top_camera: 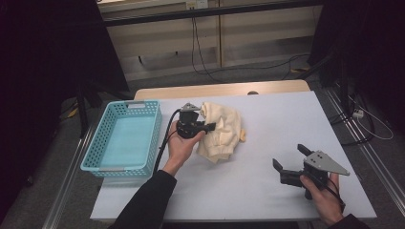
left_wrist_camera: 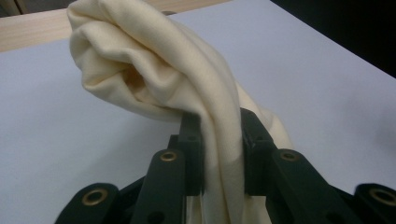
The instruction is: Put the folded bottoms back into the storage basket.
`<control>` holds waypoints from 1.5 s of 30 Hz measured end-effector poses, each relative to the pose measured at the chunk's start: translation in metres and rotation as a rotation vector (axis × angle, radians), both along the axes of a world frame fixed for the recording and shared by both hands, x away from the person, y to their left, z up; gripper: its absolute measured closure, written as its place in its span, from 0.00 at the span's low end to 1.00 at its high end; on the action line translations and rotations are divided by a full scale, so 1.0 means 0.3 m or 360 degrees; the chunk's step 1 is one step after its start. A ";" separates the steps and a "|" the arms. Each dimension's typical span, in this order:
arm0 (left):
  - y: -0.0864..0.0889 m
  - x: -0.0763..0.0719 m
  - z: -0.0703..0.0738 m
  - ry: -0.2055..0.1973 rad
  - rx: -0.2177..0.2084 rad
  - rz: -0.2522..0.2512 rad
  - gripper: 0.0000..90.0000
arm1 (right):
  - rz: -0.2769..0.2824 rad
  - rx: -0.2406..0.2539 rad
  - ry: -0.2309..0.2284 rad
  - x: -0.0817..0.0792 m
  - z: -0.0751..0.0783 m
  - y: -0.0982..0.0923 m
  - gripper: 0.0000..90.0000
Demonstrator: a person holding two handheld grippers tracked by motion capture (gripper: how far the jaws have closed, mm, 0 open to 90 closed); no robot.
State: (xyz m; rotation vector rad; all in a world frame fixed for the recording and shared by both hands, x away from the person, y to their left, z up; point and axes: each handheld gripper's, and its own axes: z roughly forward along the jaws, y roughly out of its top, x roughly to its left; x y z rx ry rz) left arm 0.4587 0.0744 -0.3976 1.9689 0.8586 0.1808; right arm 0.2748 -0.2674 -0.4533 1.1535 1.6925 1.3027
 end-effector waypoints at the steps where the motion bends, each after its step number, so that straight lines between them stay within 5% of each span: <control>1: 0.001 0.000 0.003 -0.0010 -0.0006 0.0006 0.83 | 0.0000 0.0001 0.0001 0.000 0.000 0.000 0.01; 45: 0.090 -0.027 0.140 -0.0098 -0.0063 -0.0030 0.83 | 0.0004 -0.0004 -0.0001 0.001 0.001 0.000 0.01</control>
